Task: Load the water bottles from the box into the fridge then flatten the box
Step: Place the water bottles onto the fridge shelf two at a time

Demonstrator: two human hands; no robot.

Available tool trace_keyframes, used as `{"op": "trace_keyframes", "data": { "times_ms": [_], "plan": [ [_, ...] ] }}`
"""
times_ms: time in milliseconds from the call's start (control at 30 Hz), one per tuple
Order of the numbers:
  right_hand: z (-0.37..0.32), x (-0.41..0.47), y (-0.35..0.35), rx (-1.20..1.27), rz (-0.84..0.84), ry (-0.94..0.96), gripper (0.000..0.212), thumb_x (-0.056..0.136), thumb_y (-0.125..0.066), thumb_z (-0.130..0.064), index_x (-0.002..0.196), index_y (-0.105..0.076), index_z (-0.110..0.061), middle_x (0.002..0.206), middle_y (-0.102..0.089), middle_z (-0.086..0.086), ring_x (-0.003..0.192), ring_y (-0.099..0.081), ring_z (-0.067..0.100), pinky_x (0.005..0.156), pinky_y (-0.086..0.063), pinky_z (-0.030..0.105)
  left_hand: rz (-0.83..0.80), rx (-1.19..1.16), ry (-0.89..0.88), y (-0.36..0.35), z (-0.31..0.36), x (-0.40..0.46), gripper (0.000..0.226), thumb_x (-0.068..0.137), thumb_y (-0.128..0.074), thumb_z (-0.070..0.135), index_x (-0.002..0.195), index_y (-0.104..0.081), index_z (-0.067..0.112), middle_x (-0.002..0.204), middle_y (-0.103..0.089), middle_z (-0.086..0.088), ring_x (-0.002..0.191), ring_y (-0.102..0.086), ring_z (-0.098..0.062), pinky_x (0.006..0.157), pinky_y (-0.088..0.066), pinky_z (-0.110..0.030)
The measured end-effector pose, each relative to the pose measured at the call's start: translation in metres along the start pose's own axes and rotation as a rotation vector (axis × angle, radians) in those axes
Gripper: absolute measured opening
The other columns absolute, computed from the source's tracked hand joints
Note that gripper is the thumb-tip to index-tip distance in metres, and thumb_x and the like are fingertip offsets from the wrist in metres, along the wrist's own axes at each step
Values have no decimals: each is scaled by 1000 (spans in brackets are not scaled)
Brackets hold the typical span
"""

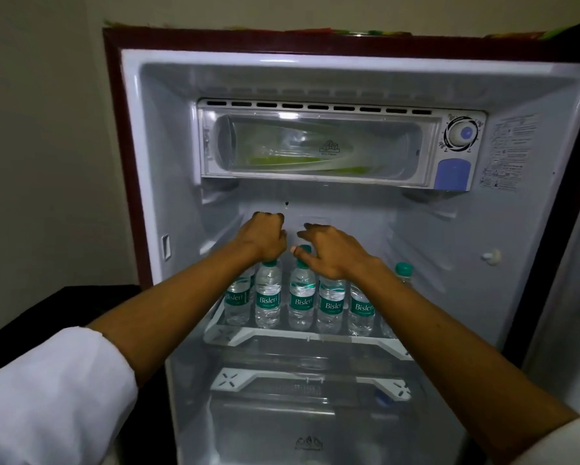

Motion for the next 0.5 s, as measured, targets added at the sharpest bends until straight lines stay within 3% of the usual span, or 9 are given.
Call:
{"op": "trace_keyframes", "data": {
  "times_ms": [100, 200, 333, 500],
  "plan": [
    [-23, -16, -10, -47, -15, 50, 63, 99, -38, -55, 149, -38, -15, 158, -30, 11, 142, -32, 30, 110, -35, 47, 23, 100, -73, 2, -1, -38, 45, 98, -41, 32, 133, -47, 4, 130, -55, -20, 121, -48, -34, 98, -46, -47],
    [-42, -33, -25, -38, -14, 91, 70, 99, -34, -58, 153, -28, -15, 162, -19, 10, 148, -19, 28, 118, -25, 49, 82, 208, -160, 1, 0, -84, 52, 99, -38, 37, 138, -41, 3, 141, -45, -22, 131, -39, -35, 109, -35, -44],
    [-74, -65, -42, 22, 15, 202, 82, 92, -22, -67, 152, -29, -12, 160, -23, 13, 148, -22, 29, 116, -27, 52, 123, 216, -249, -1, -1, -149, 79, 95, -21, 58, 148, -28, 0, 153, -29, -26, 143, -25, -37, 118, -23, -46],
    [-119, -105, -65, 11, 11, 320, 86, 90, -16, -69, 154, -27, -12, 161, -22, 12, 149, -20, 28, 118, -25, 53, 149, 202, -282, -6, -10, -223, 87, 94, -27, 67, 152, -20, 2, 159, -18, -20, 148, -14, -31, 119, -22, -45]
  ]
}}
Point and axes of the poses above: each hand's wrist, its own x-axis towards the middle knuckle, its own y-axis out of the back of the hand, z = x × y, the point moved 10 cm from there along x, towards the middle knuckle
